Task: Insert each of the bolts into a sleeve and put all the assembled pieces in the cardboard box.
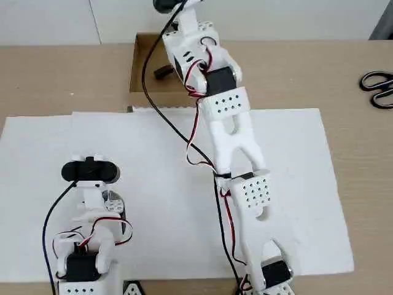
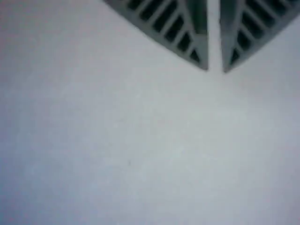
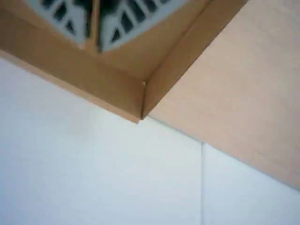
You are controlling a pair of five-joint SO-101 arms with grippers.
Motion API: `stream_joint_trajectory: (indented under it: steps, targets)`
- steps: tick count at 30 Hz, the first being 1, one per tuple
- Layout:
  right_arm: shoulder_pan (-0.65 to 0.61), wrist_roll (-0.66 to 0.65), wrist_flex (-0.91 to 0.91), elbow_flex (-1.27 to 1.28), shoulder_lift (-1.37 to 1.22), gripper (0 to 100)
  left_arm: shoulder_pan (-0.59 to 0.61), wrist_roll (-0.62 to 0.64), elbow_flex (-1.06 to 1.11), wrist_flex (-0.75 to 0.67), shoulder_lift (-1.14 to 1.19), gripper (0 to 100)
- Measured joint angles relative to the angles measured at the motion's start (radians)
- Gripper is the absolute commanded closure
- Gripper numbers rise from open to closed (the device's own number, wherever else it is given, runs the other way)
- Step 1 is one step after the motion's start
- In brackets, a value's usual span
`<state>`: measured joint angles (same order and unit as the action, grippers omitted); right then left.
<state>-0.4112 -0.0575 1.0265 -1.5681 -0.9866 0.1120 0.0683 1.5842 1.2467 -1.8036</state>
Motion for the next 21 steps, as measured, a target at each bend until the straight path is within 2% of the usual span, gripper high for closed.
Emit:
stream_joint_trajectory:
  steps: [4, 13, 21]
  targets:
    - [0.006, 0.0, 0.189, -0.064, 0.031, 99.5, 0.0, 0.0, 0.0, 0.0, 0.0, 99]
    - [0.068, 0.0, 0.591, -0.078, 0.276, 99.5, 0.0, 0.0, 0.0, 0.0, 0.0, 99]
    - [0.141, 0.0, 0.663, -0.08, 0.427, 99.5, 0.0, 0.0, 0.0, 0.0, 0.0, 99]
